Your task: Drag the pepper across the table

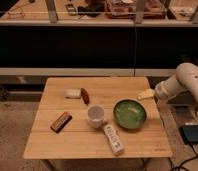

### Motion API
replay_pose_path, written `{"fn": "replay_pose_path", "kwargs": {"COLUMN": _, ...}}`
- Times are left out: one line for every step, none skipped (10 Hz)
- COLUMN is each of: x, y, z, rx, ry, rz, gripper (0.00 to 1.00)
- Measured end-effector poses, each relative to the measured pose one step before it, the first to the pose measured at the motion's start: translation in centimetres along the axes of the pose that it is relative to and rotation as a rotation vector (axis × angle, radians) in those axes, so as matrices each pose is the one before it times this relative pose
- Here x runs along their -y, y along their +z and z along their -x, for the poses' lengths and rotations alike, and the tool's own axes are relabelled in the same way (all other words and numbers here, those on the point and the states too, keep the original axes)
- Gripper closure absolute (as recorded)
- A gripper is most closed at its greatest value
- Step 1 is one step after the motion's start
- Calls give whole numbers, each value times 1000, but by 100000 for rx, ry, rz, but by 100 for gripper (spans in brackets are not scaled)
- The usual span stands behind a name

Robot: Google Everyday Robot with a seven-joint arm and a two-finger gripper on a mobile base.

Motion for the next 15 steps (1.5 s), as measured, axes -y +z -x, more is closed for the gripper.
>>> {"fn": "replay_pose_path", "kwargs": {"x": -6, "y": -4, "z": -28, "rx": -82, "ry": 1, "rz": 27, "gripper": 20}}
{"fn": "replay_pose_path", "kwargs": {"x": 9, "y": -70, "z": -105, "rx": -318, "ry": -99, "rz": 166, "gripper": 20}}
{"fn": "replay_pose_path", "kwargs": {"x": 348, "y": -487, "z": -891, "rx": -2180, "ry": -2310, "rz": 1130, "gripper": 20}}
{"fn": "replay_pose_path", "kwargs": {"x": 2381, "y": -1050, "z": -2947, "rx": -5631, "ry": -8443, "rz": 1673, "gripper": 20}}
{"fn": "replay_pose_path", "kwargs": {"x": 2421, "y": -688, "z": -2596, "rx": -4398, "ry": -7588, "rz": 560, "gripper": 20}}
{"fn": "replay_pose_path", "kwargs": {"x": 2273, "y": -472, "z": -2259, "rx": -3428, "ry": -7478, "rz": 296, "gripper": 20}}
{"fn": "replay_pose_path", "kwargs": {"x": 3377, "y": -403, "z": -2773, "rx": -3327, "ry": -10221, "rz": -591, "gripper": 20}}
{"fn": "replay_pose_path", "kwargs": {"x": 3567, "y": 199, "z": -2106, "rx": -1347, "ry": -9247, "rz": -2057, "gripper": 20}}
{"fn": "replay_pose_path", "kwargs": {"x": 3124, "y": 601, "z": -1392, "rx": -294, "ry": -7792, "rz": -1826, "gripper": 20}}
{"fn": "replay_pose_path", "kwargs": {"x": 1445, "y": 382, "z": -623, "rx": -20, "ry": -3700, "rz": -818, "gripper": 20}}
{"fn": "replay_pose_path", "kwargs": {"x": -71, "y": -26, "z": 32, "rx": -1, "ry": -305, "rz": 360, "gripper": 20}}
{"fn": "replay_pose_path", "kwargs": {"x": -174, "y": -166, "z": 70, "rx": -168, "ry": 301, "rz": 209, "gripper": 20}}
{"fn": "replay_pose_path", "kwargs": {"x": 33, "y": 91, "z": 27, "rx": 131, "ry": -49, "rz": -81, "gripper": 20}}
{"fn": "replay_pose_path", "kwargs": {"x": 242, "y": 124, "z": -153, "rx": 53, "ry": -365, "rz": -261, "gripper": 20}}
{"fn": "replay_pose_path", "kwargs": {"x": -115, "y": -67, "z": 60, "rx": -44, "ry": 174, "rz": 128, "gripper": 20}}
